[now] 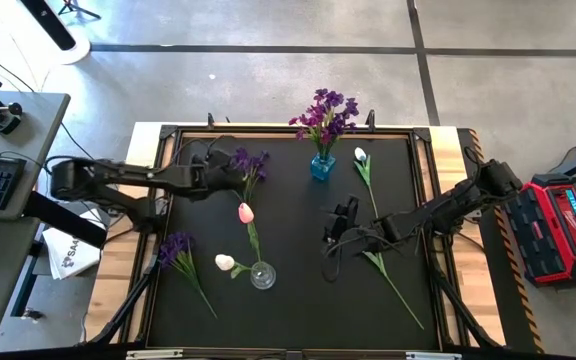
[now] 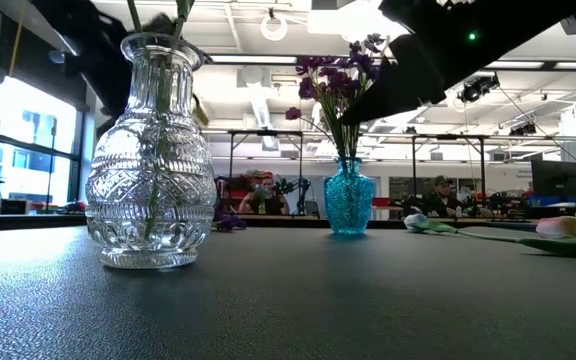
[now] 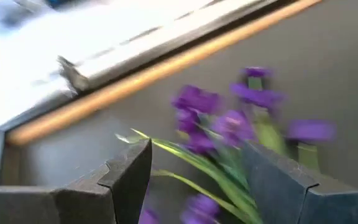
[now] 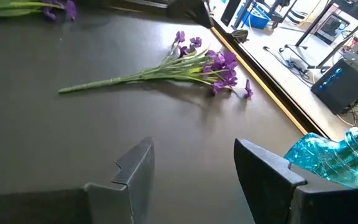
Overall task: Sort flowers into vase by color
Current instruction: Put the top dark violet flower into the blue vase
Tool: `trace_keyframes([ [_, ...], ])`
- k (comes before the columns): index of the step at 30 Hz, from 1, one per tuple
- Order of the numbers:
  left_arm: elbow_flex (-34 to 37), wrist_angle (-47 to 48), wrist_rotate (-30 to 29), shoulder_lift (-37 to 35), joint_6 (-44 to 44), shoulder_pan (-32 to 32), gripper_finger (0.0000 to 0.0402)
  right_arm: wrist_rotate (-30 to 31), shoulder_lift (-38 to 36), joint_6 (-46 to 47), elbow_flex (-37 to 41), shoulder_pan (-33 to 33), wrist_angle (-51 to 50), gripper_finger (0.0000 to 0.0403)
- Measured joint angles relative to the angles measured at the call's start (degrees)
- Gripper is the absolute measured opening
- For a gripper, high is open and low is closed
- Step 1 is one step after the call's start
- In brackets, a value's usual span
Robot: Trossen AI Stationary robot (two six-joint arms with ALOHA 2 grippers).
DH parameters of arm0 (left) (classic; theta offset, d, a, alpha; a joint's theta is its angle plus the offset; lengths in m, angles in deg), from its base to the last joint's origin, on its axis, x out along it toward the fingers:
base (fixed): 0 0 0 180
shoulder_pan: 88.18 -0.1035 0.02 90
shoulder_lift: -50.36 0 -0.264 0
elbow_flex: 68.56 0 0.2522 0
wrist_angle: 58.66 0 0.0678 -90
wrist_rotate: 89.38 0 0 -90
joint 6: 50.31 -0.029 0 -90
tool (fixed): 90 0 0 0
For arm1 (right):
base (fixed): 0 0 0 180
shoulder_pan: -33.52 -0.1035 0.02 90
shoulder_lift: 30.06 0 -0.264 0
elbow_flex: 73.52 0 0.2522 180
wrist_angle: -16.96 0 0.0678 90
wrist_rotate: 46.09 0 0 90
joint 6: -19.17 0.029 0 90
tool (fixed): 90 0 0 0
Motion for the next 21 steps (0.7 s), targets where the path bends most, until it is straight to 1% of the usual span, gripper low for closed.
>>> trace_keyframes([
  [3,0.16,4.04,3.38,-2.02,9.08,4.8,0.0234,-0.06,0.0,0.33,0.0,-0.39,0.39,0.0193],
  [5,0.2,7.69,3.81,-2.08,17.01,9.63,0.0234,-0.26,0.0,0.4,0.0,-0.79,0.43,0.0193],
  [8,0.22,10.82,0.56,-0.74,29.94,17.62,0.0234,-0.52,0.01,0.4,0.0,-1.54,0.39,0.0193],
  [11,0.22,9.58,-1.49,2.27,39.56,23.09,0.0234,-0.53,0.02,-0.13,0.0,-2.07,0.65,0.0193],
  [14,0.22,5.38,-1.24,7.2,43.09,24.11,0.0234,-0.65,0.02,-0.63,-0.02,-2.02,0.65,0.0192],
  [18,0.24,-2.85,0.99,14.7,40.87,22.91,0.0234,-0.64,0.02,-2.06,0.0,-1.89,0.7,0.0192],
  [21,0.24,-7.27,1.46,18.77,40.12,21.56,0.0234,-0.65,0.02,-3.29,-0.01,-1.82,0.96,0.0192],
])
